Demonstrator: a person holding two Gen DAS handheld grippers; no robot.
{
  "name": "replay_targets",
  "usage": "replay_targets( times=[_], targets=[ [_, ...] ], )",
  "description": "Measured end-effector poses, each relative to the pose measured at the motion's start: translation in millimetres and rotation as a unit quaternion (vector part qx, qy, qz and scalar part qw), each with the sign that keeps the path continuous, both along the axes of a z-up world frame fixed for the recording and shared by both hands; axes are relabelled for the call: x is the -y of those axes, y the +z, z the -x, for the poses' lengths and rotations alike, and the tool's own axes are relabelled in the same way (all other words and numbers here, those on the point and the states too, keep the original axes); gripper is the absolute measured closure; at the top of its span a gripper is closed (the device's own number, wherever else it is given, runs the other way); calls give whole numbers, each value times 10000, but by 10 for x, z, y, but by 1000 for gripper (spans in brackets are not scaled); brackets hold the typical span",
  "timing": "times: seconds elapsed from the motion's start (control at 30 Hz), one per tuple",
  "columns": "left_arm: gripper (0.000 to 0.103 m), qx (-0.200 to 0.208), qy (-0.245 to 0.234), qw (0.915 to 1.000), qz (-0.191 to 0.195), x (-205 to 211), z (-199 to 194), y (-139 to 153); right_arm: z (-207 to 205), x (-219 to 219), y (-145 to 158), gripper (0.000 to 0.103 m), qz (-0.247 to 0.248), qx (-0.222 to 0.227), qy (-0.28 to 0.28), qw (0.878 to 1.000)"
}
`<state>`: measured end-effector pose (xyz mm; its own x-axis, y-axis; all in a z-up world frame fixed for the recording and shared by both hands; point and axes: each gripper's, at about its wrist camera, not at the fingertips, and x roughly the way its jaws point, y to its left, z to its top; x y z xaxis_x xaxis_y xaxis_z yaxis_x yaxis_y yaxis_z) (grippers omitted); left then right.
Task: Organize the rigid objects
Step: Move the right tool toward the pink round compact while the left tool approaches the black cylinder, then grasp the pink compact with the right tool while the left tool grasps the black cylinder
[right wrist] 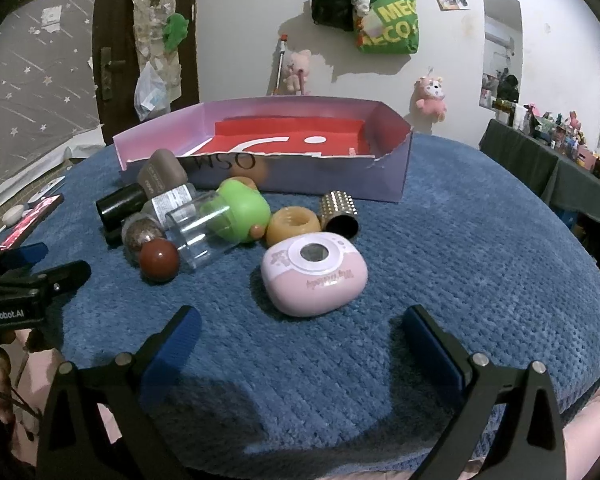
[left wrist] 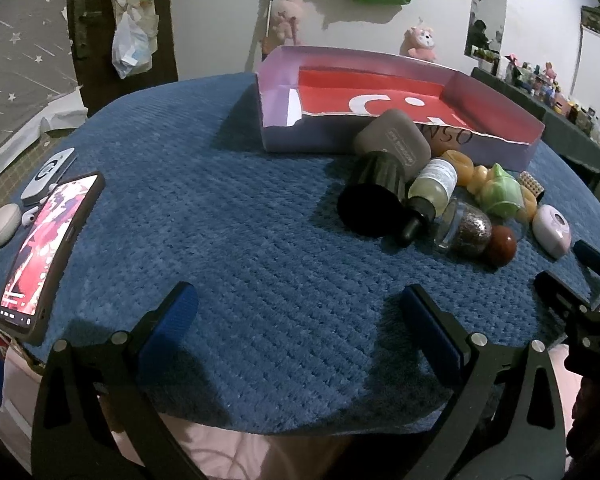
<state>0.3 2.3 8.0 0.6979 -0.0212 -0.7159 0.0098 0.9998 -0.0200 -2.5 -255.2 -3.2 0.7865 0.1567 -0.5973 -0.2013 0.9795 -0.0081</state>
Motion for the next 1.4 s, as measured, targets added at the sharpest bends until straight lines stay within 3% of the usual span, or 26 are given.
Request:
replay_targets(
  times=[0.4, 0.53, 0.77, 0.87, 0.93, 1.07, 1.4],
  targets=[
    [1, -127, -258, 9995, 107, 74, -159, 2, -157, 22, 37, 14, -145, -122, 146, 9997],
    [16, -161, -295, 9992, 192, 35, -223, 29, -188, 52, 52, 22, -146, -136, 157, 9997],
    [20, -322, -427, 9947, 882, -88, -329, 138, -233, 133, 108, 34, -344, -194, 176, 9991],
    [22, -214, -394, 9964, 712, -23, -398, 189, -278, 141, 122, 38, -334, -236, 184, 9990],
    [31, -213, -397, 9972, 602, 21, -469, 189, -295, 142, 130, 39, -332, -236, 187, 9990],
    [41, -267, -458, 9971, 548, 74, -581, 167, -320, 124, 127, 43, -273, -249, 195, 9991],
    [52, -306, -552, 9974, 342, 138, -717, 71, -371, 19, 110, 45, 63, -183, 236, 9995]
  ],
)
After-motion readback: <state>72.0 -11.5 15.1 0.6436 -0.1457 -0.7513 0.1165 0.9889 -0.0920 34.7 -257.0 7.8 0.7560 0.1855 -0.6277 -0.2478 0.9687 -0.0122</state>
